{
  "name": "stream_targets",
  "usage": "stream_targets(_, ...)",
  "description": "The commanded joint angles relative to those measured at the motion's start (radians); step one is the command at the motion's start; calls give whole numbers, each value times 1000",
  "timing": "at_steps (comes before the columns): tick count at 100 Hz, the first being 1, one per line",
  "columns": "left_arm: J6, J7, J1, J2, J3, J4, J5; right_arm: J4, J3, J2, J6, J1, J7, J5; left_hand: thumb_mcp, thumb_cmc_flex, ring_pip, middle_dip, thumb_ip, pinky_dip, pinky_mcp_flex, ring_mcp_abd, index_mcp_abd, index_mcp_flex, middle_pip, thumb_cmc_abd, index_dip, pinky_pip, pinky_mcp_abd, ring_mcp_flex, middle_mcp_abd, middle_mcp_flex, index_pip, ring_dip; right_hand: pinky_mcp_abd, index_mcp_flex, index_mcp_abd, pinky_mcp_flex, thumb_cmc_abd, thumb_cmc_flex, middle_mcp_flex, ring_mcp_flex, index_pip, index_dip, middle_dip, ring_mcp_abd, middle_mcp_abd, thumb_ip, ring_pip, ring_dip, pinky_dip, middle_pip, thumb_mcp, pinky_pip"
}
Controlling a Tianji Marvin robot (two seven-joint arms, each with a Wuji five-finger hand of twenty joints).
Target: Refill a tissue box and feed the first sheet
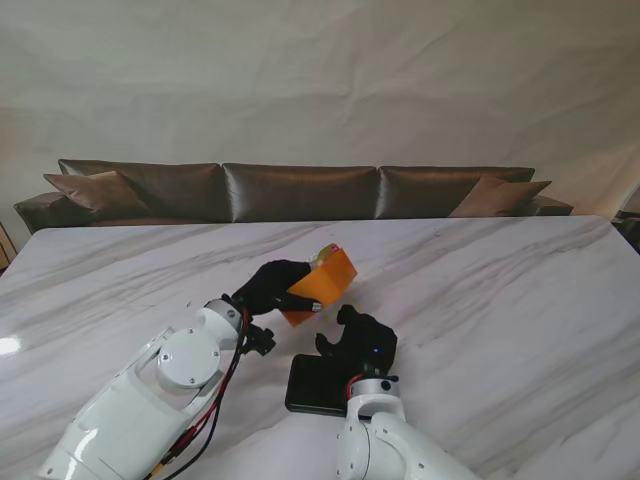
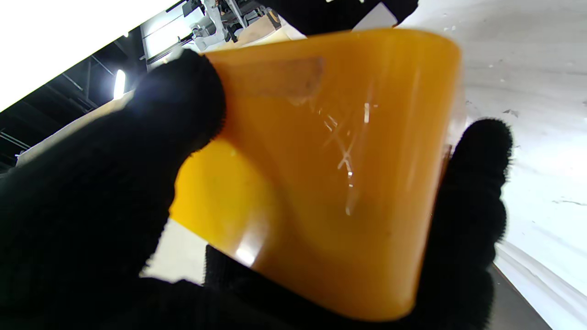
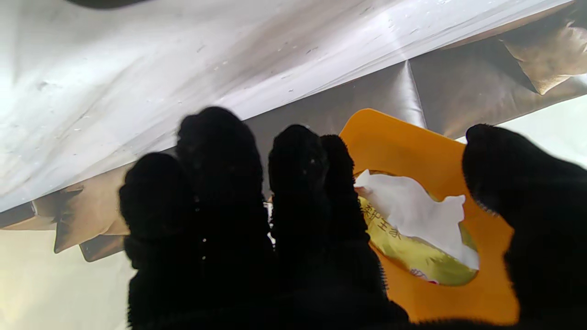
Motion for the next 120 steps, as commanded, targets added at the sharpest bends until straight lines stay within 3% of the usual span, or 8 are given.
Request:
stream_targets(1, -2, -8, 0, -8, 0, -3, -2, -8, -4, -1, 8, -8, -2, -14, 221, 212, 161, 26, 393, -8, 36, -66, -78, 91, 117, 185, 42, 2025, -270, 131, -14, 100, 149, 12, -29, -66, 35, -13, -22, -40, -47, -2, 26, -24, -8, -15, -20, -62, -19, 3, 5, 12, -3, 7)
stream_targets(30, 2, -10, -4, -9, 6, 9, -7, -12, -7, -14, 8, 2, -49, -20, 221, 212, 161, 28, 391, -10, 36, -67, -81, 89, 115, 185, 44, 2025, -272, 131, -15, 99, 147, 12, -15, -95, 71, -18, 93, -101, -80, -6, 37, -56, -27, 3, 13, -140, -21, 2, 4, 1, -33, 5)
stream_targets(74, 1, -24, 0, -7, 5, 9, -19, 56, -19, -62, -2, 49, -117, 49, 220, 211, 161, 30, 390, -13, 38, -68, -81, 89, 114, 185, 45, 2026, -272, 132, -15, 98, 146, 11, -30, 30, 17, 40, 234, 238, 41, 43, 117, -70, -37, -21, -14, -78, 47, 6, 2, 39, -190, 54)
stream_targets(85, 2, -27, 1, -6, 4, 9, -20, 82, -20, -78, -19, 59, -159, 67, 221, 211, 161, 30, 390, -13, 38, -68, -81, 89, 114, 184, 46, 2026, -272, 132, -15, 98, 146, 10, -43, 63, -95, 75, 102, 376, 110, 45, 321, -267, -33, -43, -31, -189, 110, 23, -10, 53, -114, 76)
stream_targets(91, 3, -27, 1, -6, 4, 9, -20, 92, -20, -84, -30, 63, -179, 72, 221, 211, 161, 30, 390, -14, 38, -68, -81, 89, 114, 185, 46, 2026, -271, 132, -15, 98, 146, 10, -50, 128, -164, 96, 133, 400, 157, 46, 364, -275, -31, -58, -40, -90, 144, 35, -12, 57, -94, 86)
stream_targets(96, 4, -26, 1, -7, 4, 10, -20, 97, -21, -86, -35, 65, -189, 72, 221, 211, 161, 30, 390, -14, 38, -69, -81, 89, 114, 185, 46, 2026, -271, 132, -15, 98, 146, 10, -57, 166, -198, 108, 28, 350, 179, 46, 372, -245, -20, -70, -50, -300, 164, 43, -17, 61, 209, 93)
stream_targets(100, 4, -25, 1, -7, 4, 12, -20, 97, -22, -85, -36, 65, -191, 68, 220, 211, 161, 30, 389, -14, 38, -69, -81, 89, 114, 185, 46, 2026, -271, 132, -15, 98, 146, 10, -69, 185, -236, 116, -25, 348, 190, 47, 385, -211, -11, -85, -64, -361, 177, 48, -18, 71, 310, 97)
stream_targets(120, 5, -20, -3, -9, 6, 16, -21, 100, -19, -86, -50, 60, -205, 69, 220, 211, 161, 30, 389, -16, 39, -69, -81, 89, 114, 186, 46, 2026, -272, 132, -15, 98, 146, 9, -113, 303, -361, 171, -154, 323, 271, 50, 398, -44, 47, -146, -122, -308, 257, 85, -17, 126, 490, 124)
